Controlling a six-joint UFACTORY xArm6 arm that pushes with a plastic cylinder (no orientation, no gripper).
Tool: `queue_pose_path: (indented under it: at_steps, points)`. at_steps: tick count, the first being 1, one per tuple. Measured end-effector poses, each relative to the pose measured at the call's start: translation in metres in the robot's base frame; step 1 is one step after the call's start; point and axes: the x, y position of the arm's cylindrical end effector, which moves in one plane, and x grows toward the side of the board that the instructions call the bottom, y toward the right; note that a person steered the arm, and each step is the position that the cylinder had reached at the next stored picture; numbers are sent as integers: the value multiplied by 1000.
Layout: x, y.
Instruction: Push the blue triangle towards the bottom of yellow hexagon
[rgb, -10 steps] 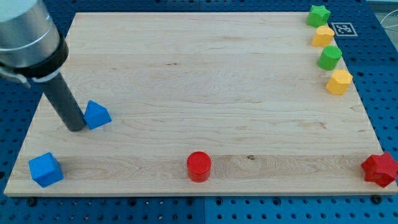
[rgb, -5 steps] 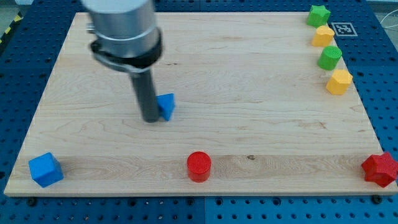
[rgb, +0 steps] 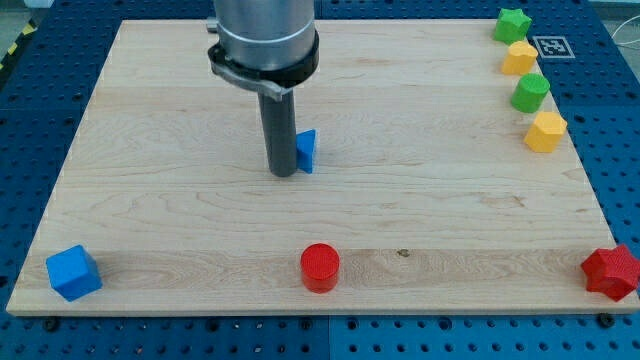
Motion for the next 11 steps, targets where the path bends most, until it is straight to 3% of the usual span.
queue_pose_path:
  at_steps: [3, 5, 8, 11]
  points:
    - [-80, 55]
    - [-33, 126]
    - [-35, 77]
    - [8, 107]
